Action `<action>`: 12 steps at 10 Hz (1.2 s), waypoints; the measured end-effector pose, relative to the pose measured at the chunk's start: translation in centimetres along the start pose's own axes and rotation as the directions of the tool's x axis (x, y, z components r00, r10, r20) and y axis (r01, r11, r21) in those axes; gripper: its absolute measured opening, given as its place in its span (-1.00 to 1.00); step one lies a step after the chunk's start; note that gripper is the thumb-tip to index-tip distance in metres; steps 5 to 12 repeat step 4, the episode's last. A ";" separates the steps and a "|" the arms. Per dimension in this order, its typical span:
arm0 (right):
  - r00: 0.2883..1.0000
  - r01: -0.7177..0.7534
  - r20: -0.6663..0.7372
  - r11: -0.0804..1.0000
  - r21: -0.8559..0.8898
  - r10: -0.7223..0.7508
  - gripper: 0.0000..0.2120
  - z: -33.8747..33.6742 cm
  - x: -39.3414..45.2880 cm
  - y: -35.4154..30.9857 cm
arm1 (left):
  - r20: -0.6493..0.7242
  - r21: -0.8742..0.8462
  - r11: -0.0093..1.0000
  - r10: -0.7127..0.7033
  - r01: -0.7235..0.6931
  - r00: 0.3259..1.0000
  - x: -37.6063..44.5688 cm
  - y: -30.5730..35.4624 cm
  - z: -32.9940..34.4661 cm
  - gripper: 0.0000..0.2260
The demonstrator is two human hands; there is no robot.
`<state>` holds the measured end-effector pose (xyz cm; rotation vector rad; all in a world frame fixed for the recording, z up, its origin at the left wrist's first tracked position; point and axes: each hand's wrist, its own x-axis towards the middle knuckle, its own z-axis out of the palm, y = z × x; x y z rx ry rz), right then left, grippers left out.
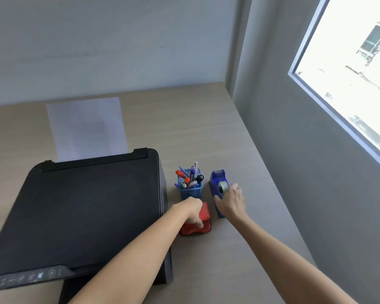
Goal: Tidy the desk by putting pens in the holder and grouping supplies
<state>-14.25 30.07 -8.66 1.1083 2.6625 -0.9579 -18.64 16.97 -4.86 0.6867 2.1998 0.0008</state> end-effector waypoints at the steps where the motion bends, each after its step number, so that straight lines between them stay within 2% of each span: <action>1: 0.999 -0.024 0.027 1.000 -0.010 0.024 -0.54 -0.4 0.1 0.0 | -0.011 0.027 1.000 -0.008 0.008 1.000 -0.5 0.2 0.0 -0.51; 2: 0.997 -0.025 0.071 0.999 -0.024 0.027 -0.49 -1.4 -0.8 -0.4 | -0.045 0.036 0.999 -0.015 0.017 0.999 -2.1 0.8 -0.3 -0.44; 3: 0.997 0.026 0.079 0.999 -0.045 -0.022 -0.32 -3.1 -2.4 -0.7 | -0.154 0.010 1.000 0.020 -0.019 0.988 -5.0 1.2 -0.8 -0.40; 4: 0.998 0.045 0.040 0.997 0.058 -0.047 -0.27 -6.6 -5.4 -0.6 | -0.259 -0.125 0.979 0.124 -0.160 0.958 -9.9 1.7 0.0 -0.39; 12: 0.998 0.045 0.040 0.997 0.058 -0.047 -0.27 -6.6 -5.4 -0.6 | -0.259 -0.125 0.979 0.124 -0.160 0.958 -9.9 1.7 0.0 -0.39</action>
